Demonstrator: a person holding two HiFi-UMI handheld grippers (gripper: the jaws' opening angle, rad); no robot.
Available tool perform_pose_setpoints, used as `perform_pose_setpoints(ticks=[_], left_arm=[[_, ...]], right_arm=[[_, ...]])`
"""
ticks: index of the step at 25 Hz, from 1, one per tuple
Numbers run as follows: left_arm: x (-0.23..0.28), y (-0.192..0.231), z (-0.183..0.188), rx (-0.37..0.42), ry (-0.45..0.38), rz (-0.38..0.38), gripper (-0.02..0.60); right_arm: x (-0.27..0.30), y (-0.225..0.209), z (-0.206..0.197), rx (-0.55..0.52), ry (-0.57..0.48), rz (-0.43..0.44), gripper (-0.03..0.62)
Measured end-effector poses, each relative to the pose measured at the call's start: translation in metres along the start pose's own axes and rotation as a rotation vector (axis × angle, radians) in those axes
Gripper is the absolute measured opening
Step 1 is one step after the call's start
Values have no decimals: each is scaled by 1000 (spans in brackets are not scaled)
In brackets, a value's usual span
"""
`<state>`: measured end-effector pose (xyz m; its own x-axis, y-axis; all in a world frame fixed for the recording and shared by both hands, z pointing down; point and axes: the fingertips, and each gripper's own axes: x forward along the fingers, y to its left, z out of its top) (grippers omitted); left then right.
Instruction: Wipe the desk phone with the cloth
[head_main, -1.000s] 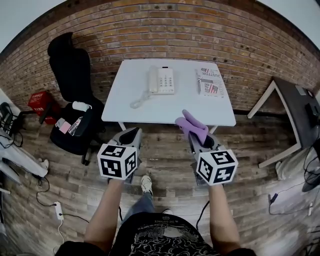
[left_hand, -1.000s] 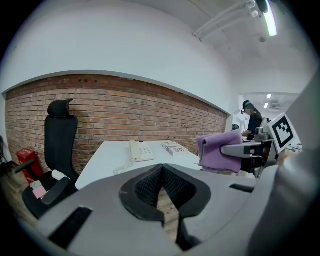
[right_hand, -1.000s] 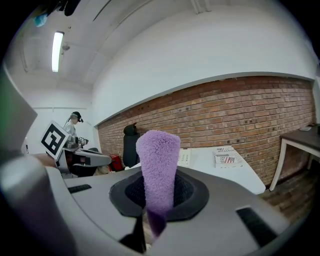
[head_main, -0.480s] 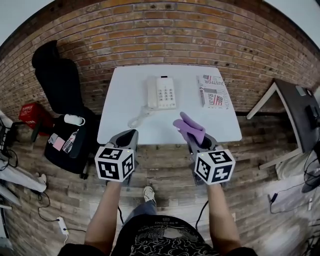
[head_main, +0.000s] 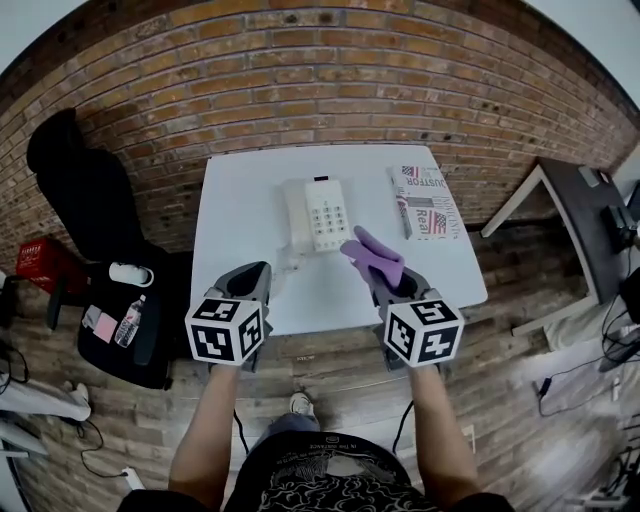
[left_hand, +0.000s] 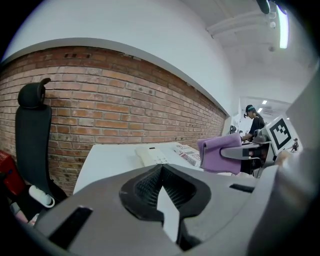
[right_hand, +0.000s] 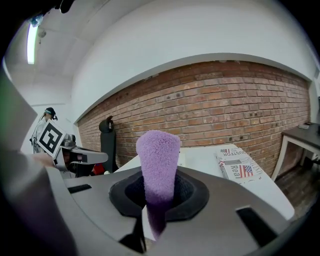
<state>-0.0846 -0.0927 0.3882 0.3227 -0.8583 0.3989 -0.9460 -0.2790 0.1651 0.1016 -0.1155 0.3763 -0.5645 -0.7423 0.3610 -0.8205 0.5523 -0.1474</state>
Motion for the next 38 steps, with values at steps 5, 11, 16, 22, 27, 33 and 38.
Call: perform_pose_setpoints(ticks=[5,11,16,22,27,33,38], left_arm=[[25,22,7,-2,16,-32,6],[42,38,15,1,16,-65,6],[53,41,15,1,23,-77,6],[73,46,14,0,36,-57,6],[103,50,18,-17,50,-16,6],[142,57,23,-57,67,44,6],[167,60,26,-68,83,77,6]], right_arm=[[31,-5,7,11,14,-31,48],[52,-9,18,17,9,-64,48],[66,-26,32,11,-2,-88,48],[98,-56,50,-10,-11,-83,48],[132,-83,55,-9,11,-46,48],[175,-116,51,-9,64,5,48],[208,-138,45,6,95,32,48]])
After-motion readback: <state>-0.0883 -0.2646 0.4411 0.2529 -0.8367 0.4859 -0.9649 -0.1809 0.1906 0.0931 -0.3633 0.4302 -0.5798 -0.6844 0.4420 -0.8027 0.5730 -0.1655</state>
